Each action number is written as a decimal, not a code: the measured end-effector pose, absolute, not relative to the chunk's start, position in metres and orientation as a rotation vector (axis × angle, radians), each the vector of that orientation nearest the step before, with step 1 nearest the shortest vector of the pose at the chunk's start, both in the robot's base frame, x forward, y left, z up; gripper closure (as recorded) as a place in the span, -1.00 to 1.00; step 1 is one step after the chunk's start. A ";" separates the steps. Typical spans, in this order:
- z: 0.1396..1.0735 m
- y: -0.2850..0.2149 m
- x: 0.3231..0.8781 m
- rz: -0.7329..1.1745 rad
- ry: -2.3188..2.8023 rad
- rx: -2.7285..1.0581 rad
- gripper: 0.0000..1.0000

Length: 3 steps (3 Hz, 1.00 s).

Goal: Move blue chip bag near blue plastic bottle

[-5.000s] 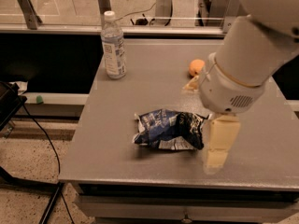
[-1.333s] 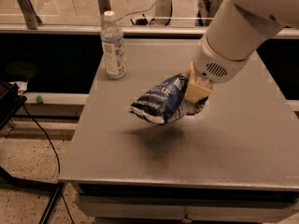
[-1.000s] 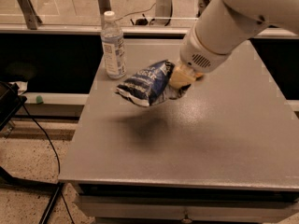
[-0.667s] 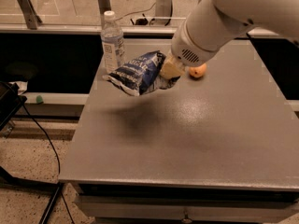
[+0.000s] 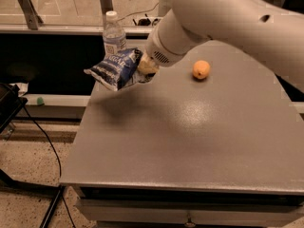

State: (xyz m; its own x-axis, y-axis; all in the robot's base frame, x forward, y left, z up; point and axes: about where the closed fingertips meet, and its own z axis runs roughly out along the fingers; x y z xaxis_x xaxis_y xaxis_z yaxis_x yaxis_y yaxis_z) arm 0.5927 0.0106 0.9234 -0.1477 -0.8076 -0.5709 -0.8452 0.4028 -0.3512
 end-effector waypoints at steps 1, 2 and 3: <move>0.915 0.031 0.605 0.038 1.935 -1.418 0.51; 0.888 0.036 0.620 0.038 1.968 -1.420 0.04; 0.866 0.036 0.629 0.063 1.999 -1.421 -0.43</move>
Offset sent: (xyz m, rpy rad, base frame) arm 0.0473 0.0293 -0.0741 -0.0416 0.0426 -0.0255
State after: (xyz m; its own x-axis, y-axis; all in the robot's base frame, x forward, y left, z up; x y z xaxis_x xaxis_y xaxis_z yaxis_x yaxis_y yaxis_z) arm 0.6286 0.0363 0.8663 -0.1781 -0.8201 -0.5438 -0.8528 0.4043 -0.3306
